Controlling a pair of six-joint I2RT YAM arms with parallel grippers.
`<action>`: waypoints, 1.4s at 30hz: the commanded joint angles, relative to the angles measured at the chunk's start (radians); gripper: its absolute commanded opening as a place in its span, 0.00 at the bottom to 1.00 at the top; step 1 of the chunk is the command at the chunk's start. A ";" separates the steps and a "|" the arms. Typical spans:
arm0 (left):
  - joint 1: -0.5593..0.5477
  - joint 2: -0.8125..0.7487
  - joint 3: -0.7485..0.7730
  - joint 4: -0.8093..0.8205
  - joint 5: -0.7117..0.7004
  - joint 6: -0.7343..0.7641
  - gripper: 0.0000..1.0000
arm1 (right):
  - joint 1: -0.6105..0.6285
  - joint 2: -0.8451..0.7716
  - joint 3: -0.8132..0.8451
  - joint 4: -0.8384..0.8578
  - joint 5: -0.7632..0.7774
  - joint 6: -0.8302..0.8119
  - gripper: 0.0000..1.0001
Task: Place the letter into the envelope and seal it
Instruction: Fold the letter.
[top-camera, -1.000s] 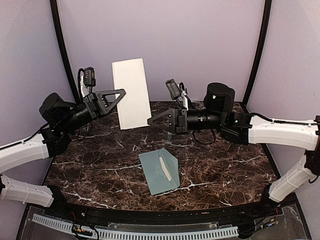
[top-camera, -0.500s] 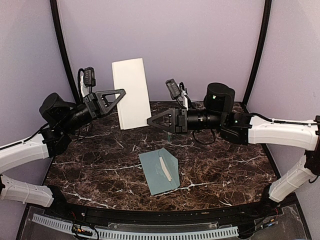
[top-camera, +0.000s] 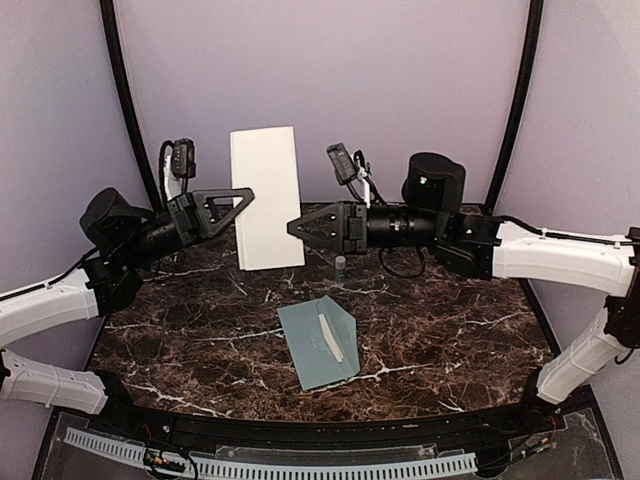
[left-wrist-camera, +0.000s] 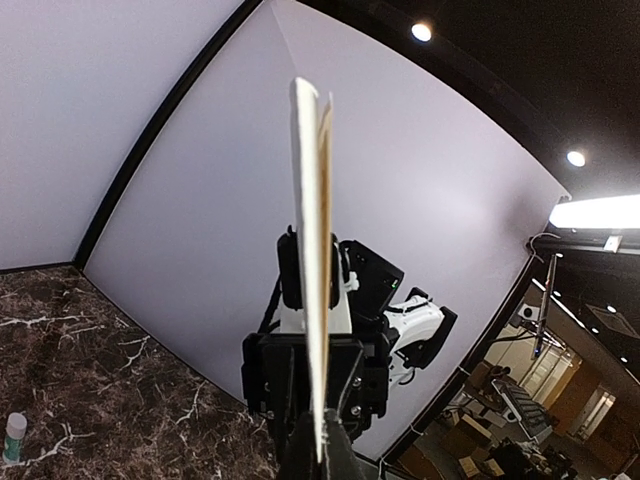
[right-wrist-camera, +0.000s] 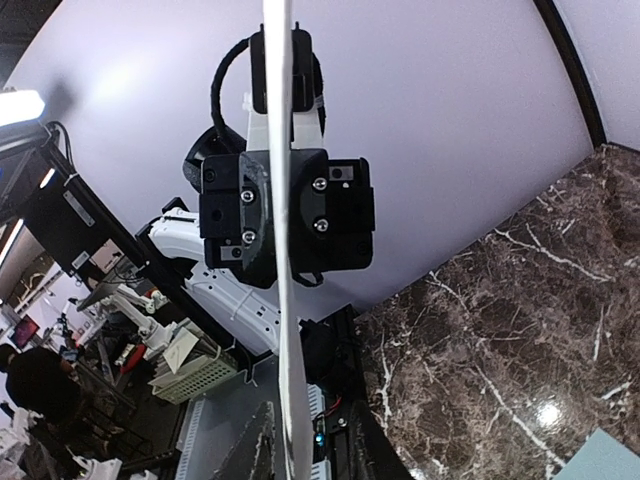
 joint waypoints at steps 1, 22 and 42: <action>-0.005 -0.014 -0.010 0.007 0.082 -0.003 0.00 | -0.010 0.011 0.061 0.003 0.015 -0.029 0.07; -0.005 0.007 -0.019 -0.100 0.288 0.000 0.00 | -0.090 -0.008 0.125 0.004 0.029 -0.037 0.00; -0.005 0.005 0.008 -0.297 0.285 0.112 0.00 | -0.143 -0.068 0.132 -0.089 0.060 -0.094 0.48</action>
